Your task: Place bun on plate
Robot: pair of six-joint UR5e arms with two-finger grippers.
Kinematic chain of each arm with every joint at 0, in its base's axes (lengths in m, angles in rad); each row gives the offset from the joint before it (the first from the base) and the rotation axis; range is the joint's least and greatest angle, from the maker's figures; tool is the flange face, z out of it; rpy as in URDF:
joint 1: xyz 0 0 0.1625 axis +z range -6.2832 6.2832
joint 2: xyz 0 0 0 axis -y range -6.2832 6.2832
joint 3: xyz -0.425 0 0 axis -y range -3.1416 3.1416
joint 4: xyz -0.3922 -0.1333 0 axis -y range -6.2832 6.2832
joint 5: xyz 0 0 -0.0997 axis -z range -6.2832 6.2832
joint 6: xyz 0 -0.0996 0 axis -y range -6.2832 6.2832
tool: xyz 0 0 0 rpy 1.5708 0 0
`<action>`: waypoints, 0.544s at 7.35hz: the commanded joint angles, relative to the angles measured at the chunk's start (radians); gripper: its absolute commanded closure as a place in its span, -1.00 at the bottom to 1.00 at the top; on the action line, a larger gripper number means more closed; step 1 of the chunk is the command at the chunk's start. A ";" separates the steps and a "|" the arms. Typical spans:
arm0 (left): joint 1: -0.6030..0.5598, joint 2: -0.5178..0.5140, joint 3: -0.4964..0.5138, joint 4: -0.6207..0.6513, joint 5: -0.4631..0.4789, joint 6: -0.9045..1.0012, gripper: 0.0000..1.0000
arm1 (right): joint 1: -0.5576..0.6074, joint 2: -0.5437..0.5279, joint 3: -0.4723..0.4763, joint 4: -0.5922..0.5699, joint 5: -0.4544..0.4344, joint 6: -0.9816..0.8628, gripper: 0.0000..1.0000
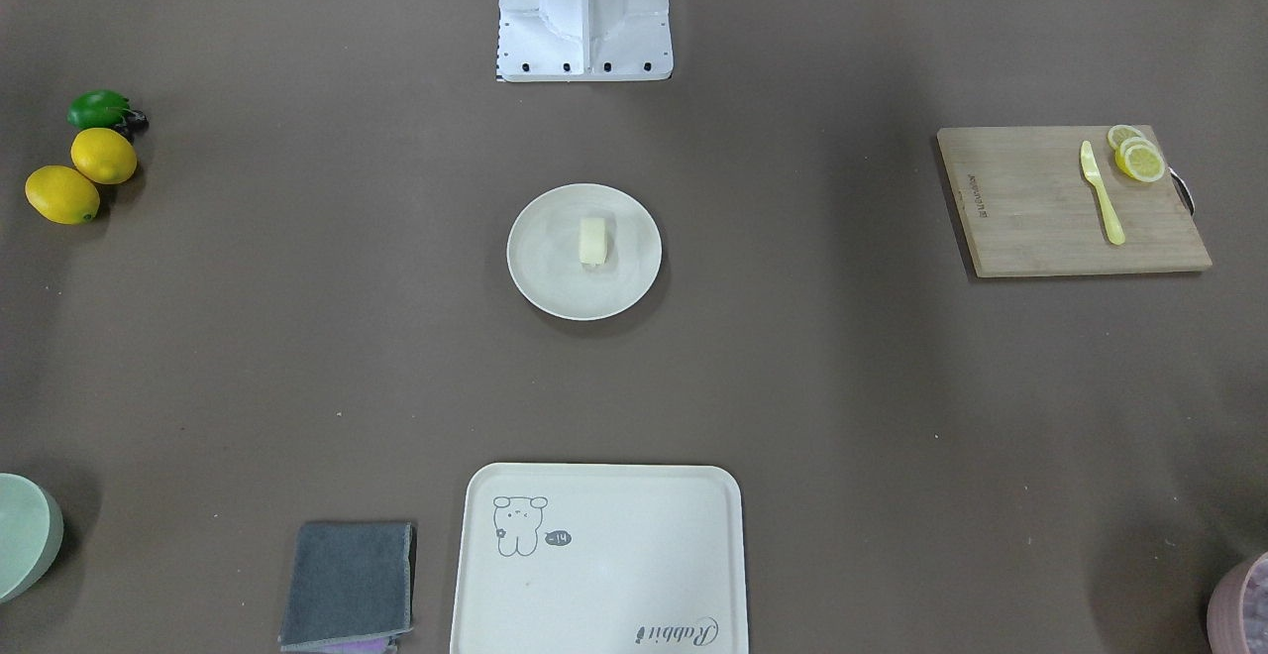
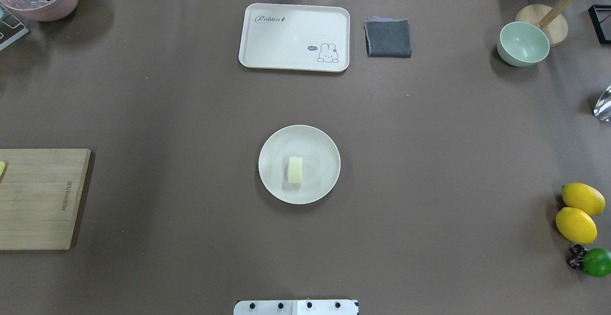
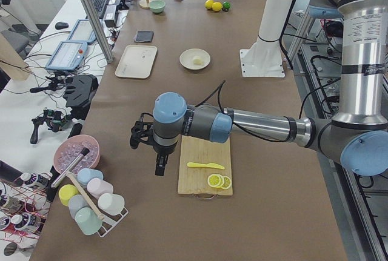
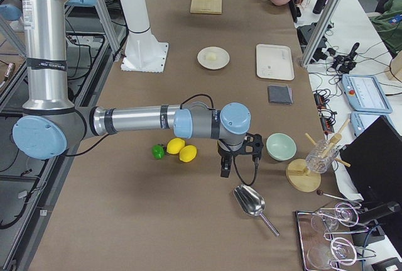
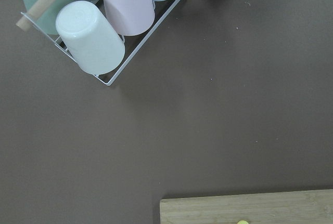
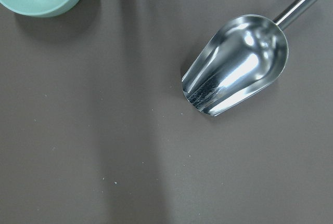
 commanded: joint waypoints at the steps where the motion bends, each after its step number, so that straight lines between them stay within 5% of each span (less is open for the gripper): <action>1: 0.000 -0.003 0.000 0.000 0.000 0.000 -0.95 | 0.001 -0.001 0.000 0.000 0.000 -0.001 -1.00; 4: 0.000 0.002 0.003 -0.001 0.000 0.000 -0.95 | 0.000 0.008 0.002 0.002 0.000 0.001 -1.00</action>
